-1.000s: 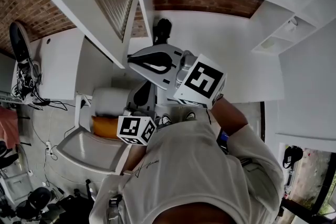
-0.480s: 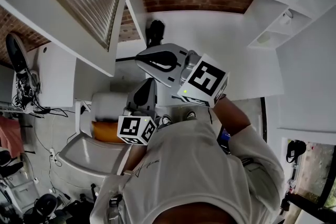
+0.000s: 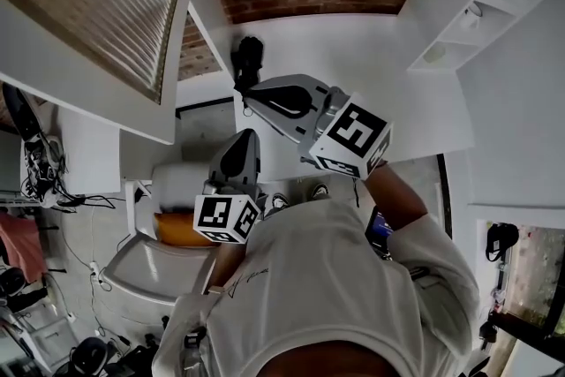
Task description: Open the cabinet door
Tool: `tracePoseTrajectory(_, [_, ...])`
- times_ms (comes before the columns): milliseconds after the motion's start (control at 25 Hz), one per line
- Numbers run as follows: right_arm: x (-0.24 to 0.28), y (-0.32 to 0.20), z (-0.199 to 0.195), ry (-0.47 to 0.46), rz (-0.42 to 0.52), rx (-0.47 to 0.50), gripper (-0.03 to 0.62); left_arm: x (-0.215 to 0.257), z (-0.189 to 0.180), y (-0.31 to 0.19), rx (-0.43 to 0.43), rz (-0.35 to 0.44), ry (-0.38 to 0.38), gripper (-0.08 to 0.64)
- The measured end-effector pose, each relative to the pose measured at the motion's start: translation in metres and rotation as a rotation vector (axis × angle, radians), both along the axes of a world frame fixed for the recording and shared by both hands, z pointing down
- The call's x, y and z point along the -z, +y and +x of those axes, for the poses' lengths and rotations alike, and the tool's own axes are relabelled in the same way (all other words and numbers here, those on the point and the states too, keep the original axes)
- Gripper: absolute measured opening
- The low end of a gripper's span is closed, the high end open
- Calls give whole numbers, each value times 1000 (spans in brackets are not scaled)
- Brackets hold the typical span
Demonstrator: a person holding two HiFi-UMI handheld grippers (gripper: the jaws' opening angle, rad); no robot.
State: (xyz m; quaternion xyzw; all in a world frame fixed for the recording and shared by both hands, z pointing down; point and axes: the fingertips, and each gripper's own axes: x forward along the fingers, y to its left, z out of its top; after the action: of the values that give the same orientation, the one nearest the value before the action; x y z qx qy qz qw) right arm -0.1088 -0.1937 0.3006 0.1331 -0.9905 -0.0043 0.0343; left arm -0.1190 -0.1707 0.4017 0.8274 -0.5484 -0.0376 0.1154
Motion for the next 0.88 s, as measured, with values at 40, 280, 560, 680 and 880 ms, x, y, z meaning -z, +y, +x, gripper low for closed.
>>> tracePoseTrajectory(40, [-2, -3, 5, 2, -6, -14, 25, -1, 2, -2, -7, -2, 0, 17])
tracePoseTrajectory(280, [-15, -14, 34, -4, -52, -85, 25, -2, 16, -7, -41, -9, -1, 18])
tracePoseTrajectory(560, [-36, -20, 67, 27, -97, -163, 25, -3, 28, -11, -67, -13, -3, 17])
tracePoseTrajectory(680, [-46, -21, 80, 34, -125, -192, 25, -5, 31, -11, -72, -19, -2, 17])
tracePoseTrajectory(880, [-63, -20, 95, 56, -169, -215, 25, -7, 33, -10, -73, -24, -3, 18])
